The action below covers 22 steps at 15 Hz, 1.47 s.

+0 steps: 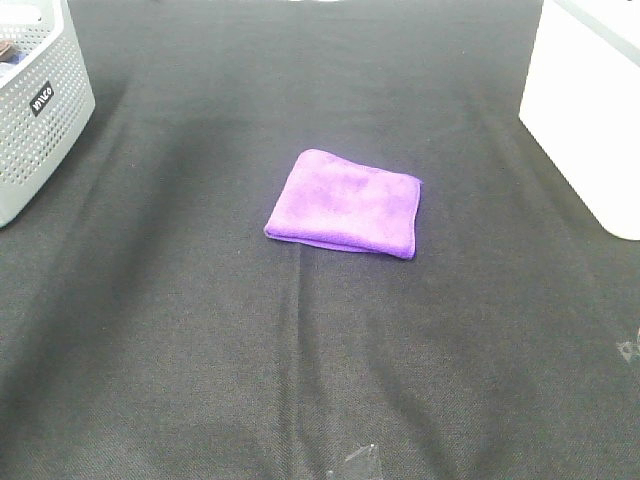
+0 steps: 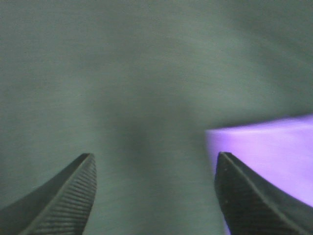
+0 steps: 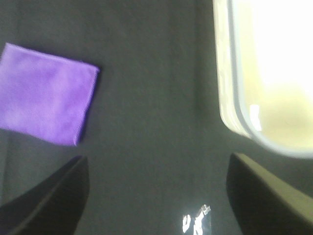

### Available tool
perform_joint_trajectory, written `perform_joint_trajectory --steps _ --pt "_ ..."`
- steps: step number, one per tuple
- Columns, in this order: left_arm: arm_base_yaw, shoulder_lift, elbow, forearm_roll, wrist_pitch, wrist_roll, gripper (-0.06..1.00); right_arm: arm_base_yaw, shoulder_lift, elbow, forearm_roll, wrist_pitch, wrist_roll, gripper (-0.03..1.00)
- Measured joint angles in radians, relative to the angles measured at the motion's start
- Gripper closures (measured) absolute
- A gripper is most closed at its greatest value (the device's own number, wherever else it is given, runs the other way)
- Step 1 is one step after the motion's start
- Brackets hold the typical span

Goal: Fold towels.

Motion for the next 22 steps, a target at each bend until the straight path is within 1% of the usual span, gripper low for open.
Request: perform_joint_trajectory --steps 2,4,7,8,10,12,13,14,15,16,18,19,22 --pt "0.069 -0.105 0.104 0.009 0.000 0.000 0.28 0.000 -0.074 0.071 -0.006 0.000 -0.009 0.19" --pt "0.090 -0.233 0.248 0.019 0.000 0.000 0.24 0.000 -0.171 0.159 -0.007 0.000 -0.017 0.17" --pt "0.090 -0.501 0.582 0.036 -0.001 0.000 0.23 0.000 -0.399 0.365 -0.009 0.000 -0.018 0.17" --pt "0.090 -0.571 0.668 0.037 0.000 0.000 0.23 0.000 -0.489 0.446 -0.009 0.001 -0.019 0.17" --pt "0.090 -0.782 0.927 0.043 -0.001 0.000 0.23 0.000 -0.661 0.595 -0.009 0.001 -0.026 0.17" --pt "0.090 -0.984 1.126 0.051 -0.009 0.001 0.23 0.000 -0.842 0.724 -0.009 0.002 -0.029 0.17" --pt "0.090 -1.104 1.245 0.059 -0.029 0.001 0.23 0.000 -0.934 0.788 -0.010 0.003 -0.033 0.17" --pt "0.090 -1.202 1.334 0.070 -0.053 0.001 0.23 0.000 -1.014 0.839 -0.012 0.003 -0.035 0.17" --pt "0.090 -1.367 1.467 0.094 -0.100 0.001 0.23 0.000 -1.095 0.889 -0.013 0.003 -0.036 0.17" --pt "0.090 -1.466 1.539 0.107 -0.127 0.001 0.23 0.000 -1.194 0.944 -0.015 0.004 -0.036 0.17" --pt "0.090 -1.659 1.669 0.115 -0.157 0.001 0.23 0.000 -1.301 0.998 -0.016 0.004 -0.036 0.17" --pt "0.090 -1.771 1.741 0.117 -0.159 0.001 0.23 0.000 -1.355 1.025 -0.023 0.004 -0.036 0.17" --pt "0.090 -2.016 1.874 0.119 -0.159 0.001 0.23 0.000 -1.491 1.100 -0.024 0.004 -0.037 0.17"
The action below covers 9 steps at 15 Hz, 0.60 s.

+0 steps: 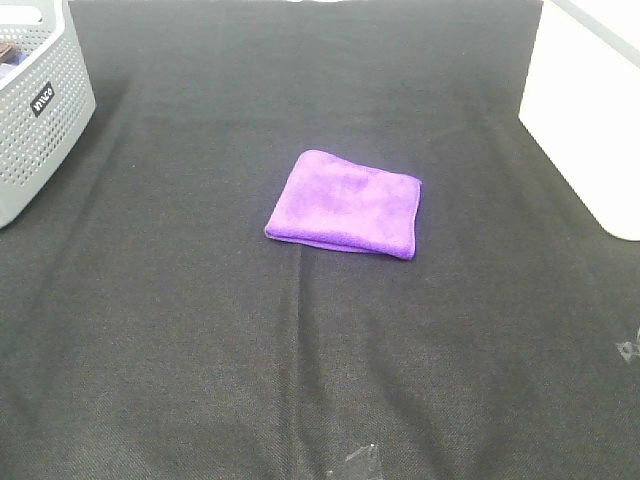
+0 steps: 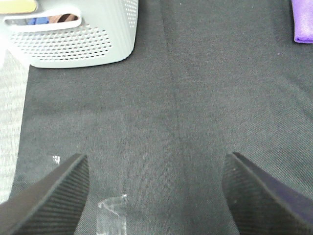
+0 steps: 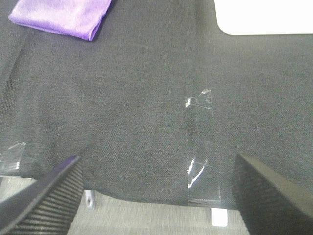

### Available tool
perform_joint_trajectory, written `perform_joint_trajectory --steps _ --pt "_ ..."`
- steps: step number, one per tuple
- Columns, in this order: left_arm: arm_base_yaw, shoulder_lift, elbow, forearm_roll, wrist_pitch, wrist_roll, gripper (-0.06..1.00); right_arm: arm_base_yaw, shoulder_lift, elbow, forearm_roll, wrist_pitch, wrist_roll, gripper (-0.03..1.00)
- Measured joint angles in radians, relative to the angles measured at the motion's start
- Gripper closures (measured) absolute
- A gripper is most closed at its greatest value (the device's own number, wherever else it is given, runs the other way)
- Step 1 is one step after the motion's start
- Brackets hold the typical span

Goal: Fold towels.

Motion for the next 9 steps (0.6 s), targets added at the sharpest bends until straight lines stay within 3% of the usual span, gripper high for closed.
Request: perform_joint_trajectory --steps 4,9 --pt "0.000 -0.245 0.108 0.002 0.011 0.000 0.23 0.000 -0.148 0.093 0.000 0.000 0.000 0.17" --pt "0.000 -0.274 0.117 -0.003 0.024 -0.003 0.23 0.000 -0.149 0.149 -0.006 -0.103 -0.012 0.17"
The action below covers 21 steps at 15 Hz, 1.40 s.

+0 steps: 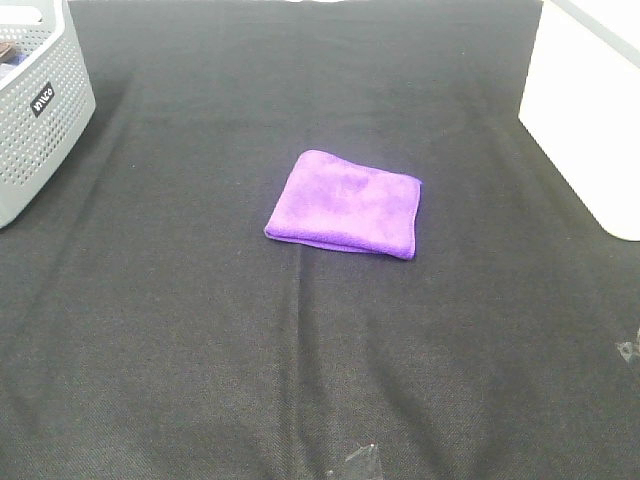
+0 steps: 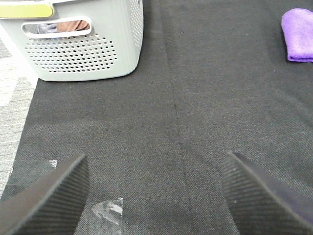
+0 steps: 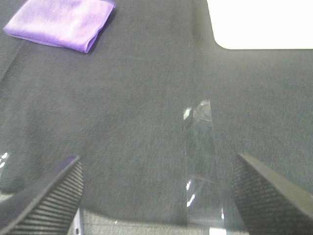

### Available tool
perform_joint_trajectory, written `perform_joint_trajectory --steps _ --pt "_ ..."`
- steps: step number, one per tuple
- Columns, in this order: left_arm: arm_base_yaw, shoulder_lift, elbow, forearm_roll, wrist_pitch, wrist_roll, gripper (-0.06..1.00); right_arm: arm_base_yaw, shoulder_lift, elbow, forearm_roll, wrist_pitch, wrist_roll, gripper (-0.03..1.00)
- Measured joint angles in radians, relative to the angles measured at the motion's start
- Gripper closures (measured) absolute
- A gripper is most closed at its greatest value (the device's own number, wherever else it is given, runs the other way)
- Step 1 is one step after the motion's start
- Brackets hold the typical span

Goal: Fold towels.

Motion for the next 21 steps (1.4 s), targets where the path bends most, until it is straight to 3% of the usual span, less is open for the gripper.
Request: perform_joint_trajectory --steps 6,7,8,11,18,21 --pt "0.000 0.000 0.000 0.001 0.000 -0.001 0.22 0.000 0.000 0.000 0.000 -0.002 -0.002 0.17" --pt "0.000 0.000 0.000 0.005 0.000 -0.001 0.19 0.000 0.000 0.000 0.000 -0.002 -0.002 0.15" --pt "0.000 0.000 0.000 0.005 0.000 -0.001 0.08 0.000 0.000 0.000 0.000 -0.002 -0.002 0.10" --pt "0.000 0.000 0.000 0.005 0.000 -0.001 -0.04 0.000 0.000 0.000 -0.002 -0.002 -0.002 0.01" --pt "0.008 0.000 0.000 -0.012 0.000 -0.001 -0.04 0.000 0.000 0.000 -0.002 -0.002 -0.002 0.01" --pt "0.083 0.000 0.000 -0.041 0.000 -0.001 -0.04 0.000 0.000 0.000 -0.003 -0.002 -0.002 0.01"
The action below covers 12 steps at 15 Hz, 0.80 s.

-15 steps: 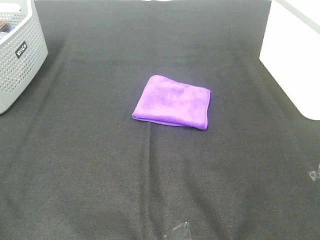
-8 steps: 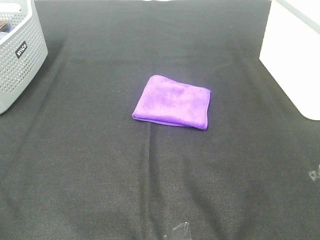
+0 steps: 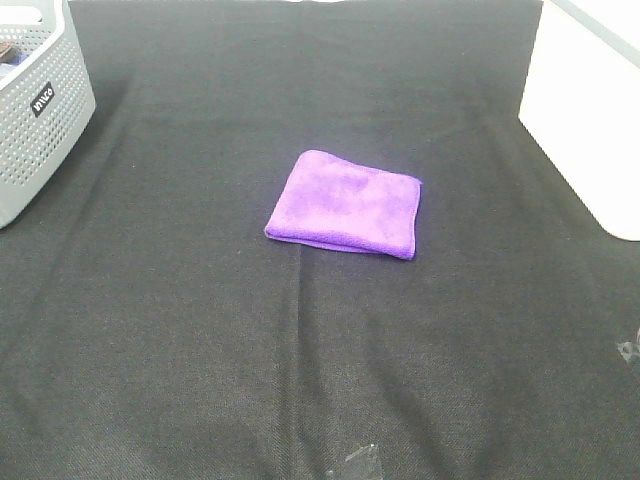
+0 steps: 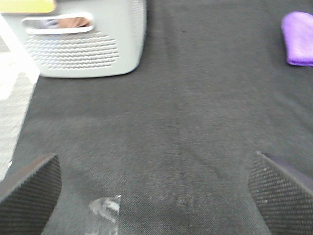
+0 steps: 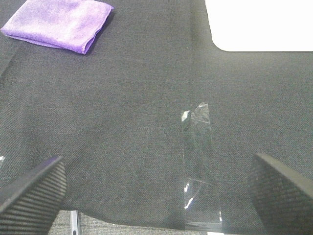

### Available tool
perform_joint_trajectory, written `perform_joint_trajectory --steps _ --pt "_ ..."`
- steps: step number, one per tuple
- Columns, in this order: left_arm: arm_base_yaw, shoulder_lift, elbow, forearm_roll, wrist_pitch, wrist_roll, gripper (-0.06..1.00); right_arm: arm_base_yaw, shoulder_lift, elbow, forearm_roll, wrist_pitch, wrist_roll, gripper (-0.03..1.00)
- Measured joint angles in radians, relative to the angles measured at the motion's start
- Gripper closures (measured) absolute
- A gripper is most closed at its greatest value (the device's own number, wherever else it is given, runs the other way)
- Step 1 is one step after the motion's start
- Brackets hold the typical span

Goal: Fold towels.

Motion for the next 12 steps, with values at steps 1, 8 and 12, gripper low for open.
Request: perform_joint_trajectory --steps 1,8,12 --pt "0.003 0.000 0.000 -0.009 0.000 0.000 -0.04 0.000 0.000 0.000 -0.001 0.000 -0.001 0.01" --pt "0.010 0.000 0.000 -0.059 0.000 0.000 -0.04 0.000 0.000 0.000 -0.005 0.000 -0.001 0.01" --pt "0.010 0.000 0.000 -0.060 0.000 0.000 -0.04 0.000 0.000 0.000 0.001 0.000 -0.001 0.01"
